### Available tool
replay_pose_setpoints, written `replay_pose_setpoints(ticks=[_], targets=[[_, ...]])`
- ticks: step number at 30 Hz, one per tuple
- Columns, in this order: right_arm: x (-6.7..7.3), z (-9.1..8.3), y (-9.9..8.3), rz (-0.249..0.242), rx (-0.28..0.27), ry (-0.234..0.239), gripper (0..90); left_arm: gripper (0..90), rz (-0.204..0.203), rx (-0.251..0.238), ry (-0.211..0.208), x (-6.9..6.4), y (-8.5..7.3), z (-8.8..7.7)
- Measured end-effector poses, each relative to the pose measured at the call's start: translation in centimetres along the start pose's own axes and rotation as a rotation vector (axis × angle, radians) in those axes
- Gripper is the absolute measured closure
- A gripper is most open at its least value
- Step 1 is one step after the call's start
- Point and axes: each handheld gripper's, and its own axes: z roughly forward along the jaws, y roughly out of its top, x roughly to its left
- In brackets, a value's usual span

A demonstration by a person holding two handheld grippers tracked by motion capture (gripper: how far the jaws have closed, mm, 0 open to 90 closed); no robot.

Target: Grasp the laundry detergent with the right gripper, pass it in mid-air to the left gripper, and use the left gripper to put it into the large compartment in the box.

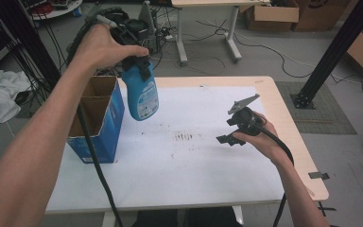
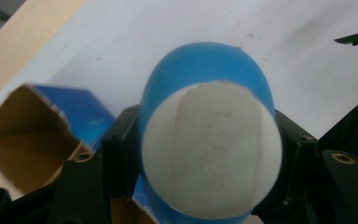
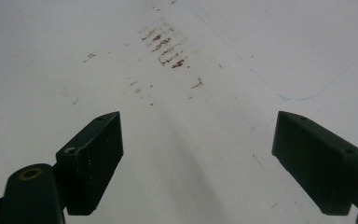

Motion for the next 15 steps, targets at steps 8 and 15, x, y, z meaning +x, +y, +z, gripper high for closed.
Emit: replay_pose_setpoints(ticks=[8, 15], targets=[[-0.2, 0.3, 0.2, -0.010, 0.014, -0.002, 16.7, 38.4, -0.182, 0.003, 0.048, 2.8, -1.7, -2.5], [-0.4, -0.3, 0.6, -0.009, 0.010, -0.013, 16.7, 38.4, -0.318, 0.013, 0.124, 5.0, -3.6, -4.0]])
